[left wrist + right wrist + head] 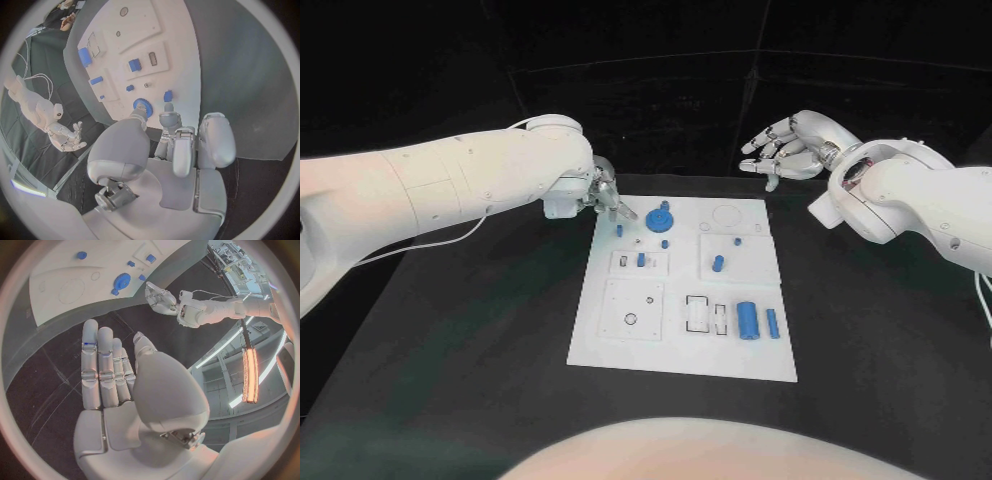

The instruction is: Assemble the parts on the task board

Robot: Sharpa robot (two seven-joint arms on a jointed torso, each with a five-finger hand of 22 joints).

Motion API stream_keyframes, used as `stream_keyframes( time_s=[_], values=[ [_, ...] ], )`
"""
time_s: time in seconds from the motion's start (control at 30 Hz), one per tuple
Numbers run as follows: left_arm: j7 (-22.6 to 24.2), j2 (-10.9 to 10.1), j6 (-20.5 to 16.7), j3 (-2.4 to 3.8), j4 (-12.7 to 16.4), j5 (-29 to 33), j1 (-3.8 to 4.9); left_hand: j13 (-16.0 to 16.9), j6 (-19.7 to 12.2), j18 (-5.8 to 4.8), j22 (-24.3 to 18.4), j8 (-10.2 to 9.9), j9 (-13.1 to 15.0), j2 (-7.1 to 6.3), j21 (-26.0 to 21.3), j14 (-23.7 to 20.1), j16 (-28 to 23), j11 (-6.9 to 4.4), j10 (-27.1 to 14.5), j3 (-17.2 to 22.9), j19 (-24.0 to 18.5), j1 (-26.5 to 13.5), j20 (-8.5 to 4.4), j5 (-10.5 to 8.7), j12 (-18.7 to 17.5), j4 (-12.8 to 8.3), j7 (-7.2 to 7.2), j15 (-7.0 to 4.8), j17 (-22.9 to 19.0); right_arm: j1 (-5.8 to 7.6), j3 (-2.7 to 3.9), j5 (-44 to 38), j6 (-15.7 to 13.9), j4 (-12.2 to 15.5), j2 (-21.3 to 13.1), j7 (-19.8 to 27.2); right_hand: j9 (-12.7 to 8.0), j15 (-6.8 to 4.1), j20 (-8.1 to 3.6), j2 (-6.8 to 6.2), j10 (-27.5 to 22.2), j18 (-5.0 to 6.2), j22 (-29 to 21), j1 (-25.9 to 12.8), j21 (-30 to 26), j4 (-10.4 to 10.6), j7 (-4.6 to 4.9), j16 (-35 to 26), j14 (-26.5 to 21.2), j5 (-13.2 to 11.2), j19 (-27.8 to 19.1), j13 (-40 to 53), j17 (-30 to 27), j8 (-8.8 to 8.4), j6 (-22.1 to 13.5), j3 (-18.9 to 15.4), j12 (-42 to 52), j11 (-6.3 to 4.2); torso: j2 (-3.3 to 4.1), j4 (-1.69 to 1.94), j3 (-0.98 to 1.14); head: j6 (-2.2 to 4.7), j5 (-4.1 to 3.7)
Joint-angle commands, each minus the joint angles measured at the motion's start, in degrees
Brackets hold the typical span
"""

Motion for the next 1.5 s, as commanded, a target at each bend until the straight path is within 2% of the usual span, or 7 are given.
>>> stream_keyframes(
  time_s=[0.03, 0.27, 0.5, 0.7, 0.87, 1.07, 1.5],
  values=[
    [1.6, 0.9, 1.0, 0.03, -1.6, -3.5, -0.13, 0.5, 0.5, 0.81, 0.6, -0.3, -0.1, 0.65, 0.4, 6.1, 0.2, 0.01, 0.5, -0.5, 0.3, -0.1, 0.43, -0.2, 0.5, 0.2, -0.13, 0.33, 15.1, 0.12, 0.04, 0.1, 0.2, 0.0, 0.1, 0.4, 0.0, -0.12, -0.02, 0.1, -0.2, 0.24, -0.1, 0.5, -0.4, 0.1, -0.28, 0.2, 0.3, 0.5, 0.6, -0.1, 0.1, 0.3, -0.3, -0.4, 0.4, -0.13, -0.02, 0.0, 0.01, -0.22, 0.31],
    [2.0, 2.9, 1.2, 0.03, -4.8, -4.3, -0.8, 1.1, 0.9, 0.63, 1.5, -0.5, -0.5, 0.95, 1.1, 6.1, 0.2, -0.06, 0.9, -1.6, 0.7, 0.0, 0.38, -0.2, 1.0, 1.0, -0.2, 0.27, 15.1, 0.11, 0.04, 0.1, 0.3, 0.0, 0.3, 0.4, 0.0, -0.14, -0.05, 0.24, -0.3, 0.24, -0.2, 0.9, -0.5, 0.0, -0.28, 0.3, 0.2, 1.1, 0.7, -0.4, 0.1, 0.43, -0.4, -0.6, 0.4, -0.14, 0.0, 0.07, 0.03, -0.46, 0.47],
    [2.3, 4.0, 1.8, 0.03, -6.2, -5.4, -1.33, 1.2, 1.2, 0.6, 1.7, -0.5, -0.6, 1.03, 1.2, 6.1, 0.2, -0.1, 1.0, -2.1, 0.7, 0.1, 0.36, -0.2, 1.2, 1.4, -0.27, 0.25, 15.1, 0.11, 0.04, 0.1, 0.3, 0.0, 0.3, 0.4, 0.0, -0.14, -0.06, 0.29, -0.3, 0.23, -0.2, 1.0, -0.6, 0.0, -0.27, 0.3, 0.2, 1.4, 0.7, -0.5, 0.0, 0.47, -0.4, -0.6, 0.4, -0.14, -0.01, 0.02, 0.04, -0.72, 0.66],
    [2.4, 4.5, 3.1, 0.03, -7.0, -5.6, -1.56, 1.5, 1.6, 0.55, 2.0, -0.5, -0.7, 1.21, 1.4, 6.1, 0.2, -0.19, 1.2, -2.5, 0.8, 0.7, 0.32, -0.2, 1.4, 1.4, -0.37, 0.19, 15.1, 0.11, 0.04, 0.1, 0.3, 0.0, 0.4, 0.4, 0.0, -0.14, -0.06, 0.3, -0.3, 0.23, -0.2, 1.1, -0.6, 0.0, -0.27, 0.3, 0.2, 1.5, 0.7, -0.5, 0.0, 0.49, -0.5, -0.7, 0.4, -0.14, -0.05, -0.02, 0.08, -0.69, 0.65],
    [2.2, 4.7, 4.2, 0.03, -7.5, -5.6, -1.74, 1.6, 1.8, 0.51, 2.2, -0.6, -0.9, 1.46, 1.5, 6.1, 0.2, -0.23, 1.3, -2.7, 0.9, 1.3, 0.29, -0.19, 1.5, 1.4, -0.41, 0.16, 15.1, 0.11, 0.04, 0.1, 0.3, 0.0, 0.4, 0.4, -0.1, -0.14, -0.07, 0.34, -0.4, 0.23, -0.2, 1.2, -0.6, 0.0, -0.26, 0.3, 0.2, 1.7, 0.7, -0.6, 0.0, 0.52, -0.5, -0.7, 0.4, -0.13, -0.06, 0.13, 0.04, -0.82, 0.48],
    [2.2, 5.0, 5.0, 0.03, -8.0, -5.6, -1.95, 1.8, 2.1, 0.47, 2.4, -0.6, -1.0, 1.83, 1.7, 6.1, 0.2, -0.27, 1.4, -2.9, 1.0, 1.9, 0.26, -0.19, 1.7, 1.3, -0.46, 0.13, 15.1, 0.11, 0.04, 0.1, 0.3, -0.1, 0.5, 0.4, -0.1, -0.14, -0.07, 0.36, -0.4, 0.23, -0.2, 1.3, -0.7, 0.0, -0.25, 0.3, 0.2, 1.8, 0.7, -0.6, 0.0, 0.53, -0.6, -0.8, 0.4, -0.13, -0.06, 0.03, 0.09, -0.93, 0.7],
    [2.5, 5.5, 6.2, 0.02, -8.5, -5.3, -2.77, 2.1, 2.7, 0.44, 2.6, -0.5, -1.1, 2.46, 1.8, 6.1, 0.2, -0.38, 1.7, -3.2, 1.0, 3.2, 0.21, -0.18, 2.0, 1.0, -0.61, 0.05, 15.1, 0.11, 0.04, 0.1, 0.4, -0.2, 0.6, 0.4, -0.1, -0.14, -0.09, 0.5, -0.4, 0.22, -0.3, 1.7, -0.8, -0.1, -0.23, 0.3, 0.1, 2.7, 0.8, -0.9, 0.0, 0.67, -0.7, -0.9, 0.4, -0.13, -0.05, 0.06, 0.09, -1.03, 0.5]
  ],
)
